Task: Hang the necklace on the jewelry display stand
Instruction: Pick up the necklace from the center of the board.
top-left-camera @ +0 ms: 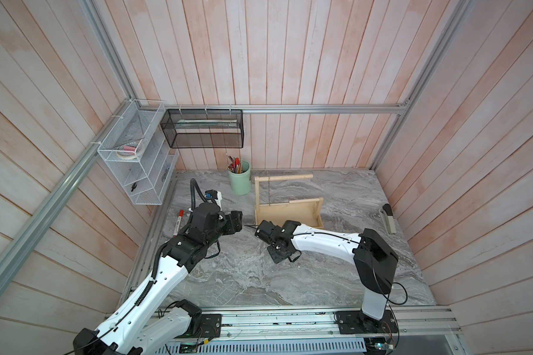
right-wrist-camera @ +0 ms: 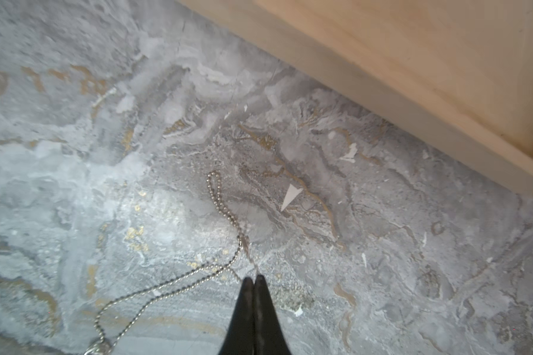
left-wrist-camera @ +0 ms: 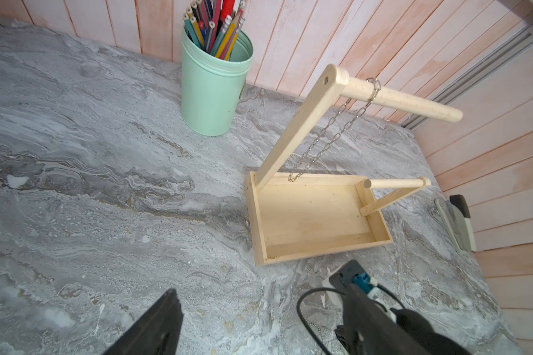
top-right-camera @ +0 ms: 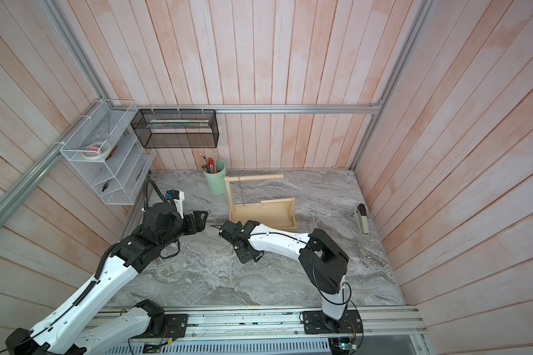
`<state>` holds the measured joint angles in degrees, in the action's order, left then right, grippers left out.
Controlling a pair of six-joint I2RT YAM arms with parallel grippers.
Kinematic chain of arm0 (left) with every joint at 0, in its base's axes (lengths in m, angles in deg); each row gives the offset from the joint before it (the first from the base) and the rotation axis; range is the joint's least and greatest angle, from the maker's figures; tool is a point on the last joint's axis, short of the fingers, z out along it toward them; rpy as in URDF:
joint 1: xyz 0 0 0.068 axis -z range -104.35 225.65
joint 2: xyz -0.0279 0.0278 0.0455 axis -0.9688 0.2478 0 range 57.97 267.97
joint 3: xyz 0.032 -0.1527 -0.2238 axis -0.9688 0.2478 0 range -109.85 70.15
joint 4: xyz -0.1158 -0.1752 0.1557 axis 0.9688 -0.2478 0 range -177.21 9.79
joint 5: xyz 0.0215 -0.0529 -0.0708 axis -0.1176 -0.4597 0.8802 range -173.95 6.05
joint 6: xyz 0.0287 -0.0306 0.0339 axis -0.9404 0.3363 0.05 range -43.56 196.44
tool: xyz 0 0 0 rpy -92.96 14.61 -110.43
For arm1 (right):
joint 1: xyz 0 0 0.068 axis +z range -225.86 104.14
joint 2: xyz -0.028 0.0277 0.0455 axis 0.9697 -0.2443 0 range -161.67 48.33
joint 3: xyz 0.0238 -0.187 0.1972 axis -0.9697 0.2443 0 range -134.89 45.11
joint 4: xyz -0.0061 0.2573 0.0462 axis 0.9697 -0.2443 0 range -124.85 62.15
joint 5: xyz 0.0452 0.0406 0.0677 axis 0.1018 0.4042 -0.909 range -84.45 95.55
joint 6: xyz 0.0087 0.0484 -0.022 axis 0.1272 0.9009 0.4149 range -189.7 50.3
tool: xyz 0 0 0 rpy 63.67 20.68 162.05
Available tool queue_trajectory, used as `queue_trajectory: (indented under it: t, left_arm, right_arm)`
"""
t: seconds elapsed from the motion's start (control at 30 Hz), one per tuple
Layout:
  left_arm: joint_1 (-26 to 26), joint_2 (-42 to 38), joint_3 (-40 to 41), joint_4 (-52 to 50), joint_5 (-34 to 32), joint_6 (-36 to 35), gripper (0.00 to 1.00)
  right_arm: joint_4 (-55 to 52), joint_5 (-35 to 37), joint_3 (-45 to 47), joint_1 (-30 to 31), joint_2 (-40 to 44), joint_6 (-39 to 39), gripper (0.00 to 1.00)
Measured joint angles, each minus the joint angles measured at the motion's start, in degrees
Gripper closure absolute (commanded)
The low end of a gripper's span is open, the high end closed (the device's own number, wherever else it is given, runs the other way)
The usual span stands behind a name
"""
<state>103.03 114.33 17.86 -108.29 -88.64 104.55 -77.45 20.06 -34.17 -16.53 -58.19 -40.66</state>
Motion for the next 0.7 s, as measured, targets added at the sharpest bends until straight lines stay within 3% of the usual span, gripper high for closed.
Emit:
queue_trajectory:
  t: [0.3,0.7]
  left_arm:
    - [-0.1,0.6,2.3,2.3,3.7,0.0,0.17]
    - [1.3,3.4,4.2,8.5,15.2,-0.7,0.19]
  right_arm:
    - [-3.7,2.6,-8.4,0.0,4.0,0.0,1.0]
    - [-6.2,3.9,-17.3,0.0,8.8,-1.2,1.0]
